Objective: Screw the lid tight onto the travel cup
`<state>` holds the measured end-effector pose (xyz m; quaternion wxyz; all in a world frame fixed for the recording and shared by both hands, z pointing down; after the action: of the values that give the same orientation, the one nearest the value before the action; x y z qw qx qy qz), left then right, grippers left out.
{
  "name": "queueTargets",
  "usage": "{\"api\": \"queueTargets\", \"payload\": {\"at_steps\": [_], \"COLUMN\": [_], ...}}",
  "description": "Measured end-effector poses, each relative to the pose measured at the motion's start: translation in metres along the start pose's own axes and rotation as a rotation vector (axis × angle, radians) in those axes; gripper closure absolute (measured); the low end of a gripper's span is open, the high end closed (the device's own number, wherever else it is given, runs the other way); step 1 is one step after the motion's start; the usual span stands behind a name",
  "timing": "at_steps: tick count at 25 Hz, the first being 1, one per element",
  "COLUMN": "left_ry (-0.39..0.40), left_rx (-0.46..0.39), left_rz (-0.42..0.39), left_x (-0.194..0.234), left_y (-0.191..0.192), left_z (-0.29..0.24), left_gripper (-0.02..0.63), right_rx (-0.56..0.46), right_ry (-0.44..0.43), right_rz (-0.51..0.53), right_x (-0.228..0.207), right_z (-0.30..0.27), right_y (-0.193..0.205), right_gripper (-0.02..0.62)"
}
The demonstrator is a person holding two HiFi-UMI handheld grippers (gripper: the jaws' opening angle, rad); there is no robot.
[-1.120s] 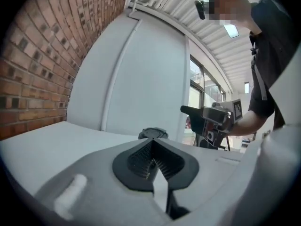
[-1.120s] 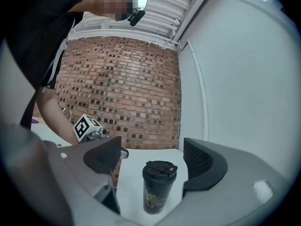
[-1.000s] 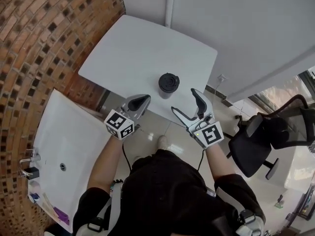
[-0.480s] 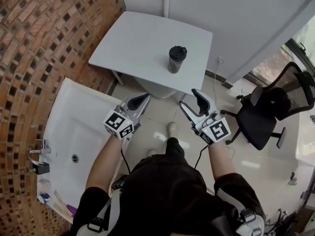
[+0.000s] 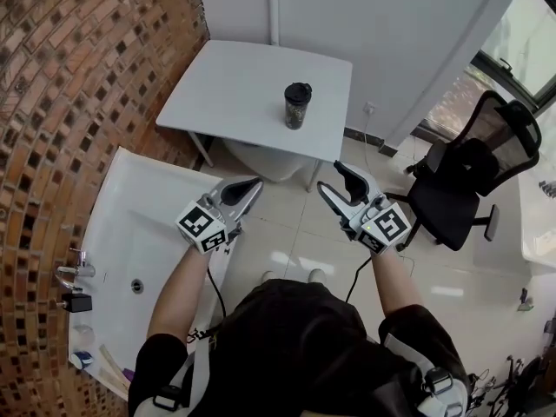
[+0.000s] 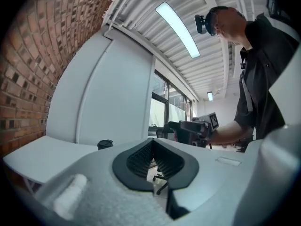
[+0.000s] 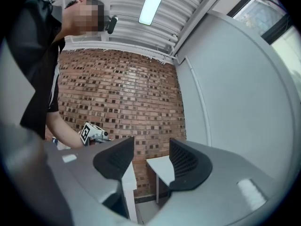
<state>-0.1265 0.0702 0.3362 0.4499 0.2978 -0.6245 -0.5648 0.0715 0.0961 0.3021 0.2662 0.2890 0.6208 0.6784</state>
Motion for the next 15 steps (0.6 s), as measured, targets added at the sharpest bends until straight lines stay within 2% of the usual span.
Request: {"api": "queueTargets", "payload": {"at_steps": [3, 10, 15], "left_ry": [-0.021, -0.035, -0.046], "left_rx": [-0.005, -0.092, -0.083], "left_rz": [0.002, 0.025, 0.016], "left_x": [-0.002, -0.022, -0.027], "left_y": [-0.002, -0.017, -0.014], "left_z": [-0.002, -0.021, -0.025], "left_gripper": [0.603, 0.603, 0.603], "right_rx": [-0.015, -0.001, -0.006], "right_ry": [0.007, -0.026, -0.073], "right_rz": [0.003, 0.032, 0.020], "right_x": [-0.008, -0.018, -0.017], "right_z": [0.010, 0.033, 0.032], "right_y": [-0.011, -0.018, -0.015], "right_gripper": [0.362, 0.374, 0.379]}}
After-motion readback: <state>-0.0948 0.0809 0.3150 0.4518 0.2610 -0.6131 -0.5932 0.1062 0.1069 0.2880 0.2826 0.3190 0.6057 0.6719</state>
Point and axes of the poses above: the fingertips, and each gripper's own axes: z backward along the fingers, x to its left, y out of its underside, the point moved 4 cm from there along z, backward along the fingers, and after that the axes turned 5 degrees about z, right-handed, at the moved point
